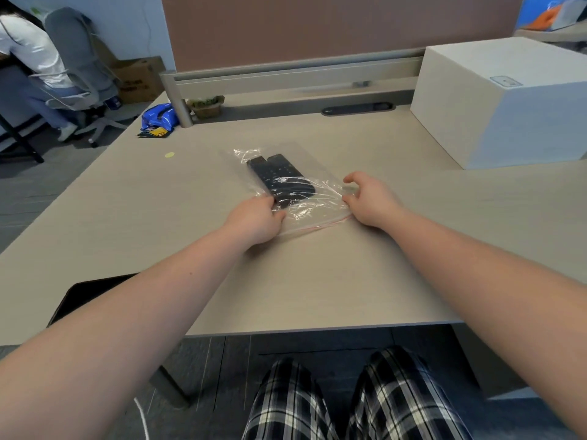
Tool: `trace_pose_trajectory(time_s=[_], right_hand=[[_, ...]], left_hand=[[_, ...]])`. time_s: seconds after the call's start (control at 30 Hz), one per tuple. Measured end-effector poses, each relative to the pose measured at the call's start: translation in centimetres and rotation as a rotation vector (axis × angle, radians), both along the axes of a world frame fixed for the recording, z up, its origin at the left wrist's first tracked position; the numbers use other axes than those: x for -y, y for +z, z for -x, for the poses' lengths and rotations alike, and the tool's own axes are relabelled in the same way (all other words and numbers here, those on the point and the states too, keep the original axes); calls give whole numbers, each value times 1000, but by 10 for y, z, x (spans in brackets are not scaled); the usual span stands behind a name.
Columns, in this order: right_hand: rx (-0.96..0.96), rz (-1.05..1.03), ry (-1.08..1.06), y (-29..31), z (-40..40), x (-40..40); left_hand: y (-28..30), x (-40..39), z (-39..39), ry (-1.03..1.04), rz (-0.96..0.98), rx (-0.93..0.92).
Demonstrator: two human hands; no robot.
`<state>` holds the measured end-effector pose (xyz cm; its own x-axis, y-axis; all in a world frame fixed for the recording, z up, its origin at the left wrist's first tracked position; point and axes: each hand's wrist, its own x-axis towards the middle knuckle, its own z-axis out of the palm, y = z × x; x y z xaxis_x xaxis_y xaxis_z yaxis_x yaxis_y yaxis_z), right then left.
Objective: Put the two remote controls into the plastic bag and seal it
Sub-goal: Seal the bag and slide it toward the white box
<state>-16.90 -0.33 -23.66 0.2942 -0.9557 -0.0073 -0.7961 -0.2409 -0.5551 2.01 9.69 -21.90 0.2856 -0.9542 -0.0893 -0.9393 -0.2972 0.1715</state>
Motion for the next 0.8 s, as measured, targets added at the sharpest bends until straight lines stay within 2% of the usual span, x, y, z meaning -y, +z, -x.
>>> trace_pose_trajectory(time_s=[0.13, 0.27, 0.63, 0.8], right_hand=[[55, 66, -36, -5, 12, 6], [31, 164, -102, -6, 33, 19], [-159, 295, -345, -5, 77, 70], [-239, 324, -391, -2, 83, 98]], left_hand=[[-2, 18, 10, -46, 11, 17], [-4, 48, 30, -106, 3, 12], [-13, 152, 86, -222, 18, 35], [-16, 193, 95, -262, 35, 41]])
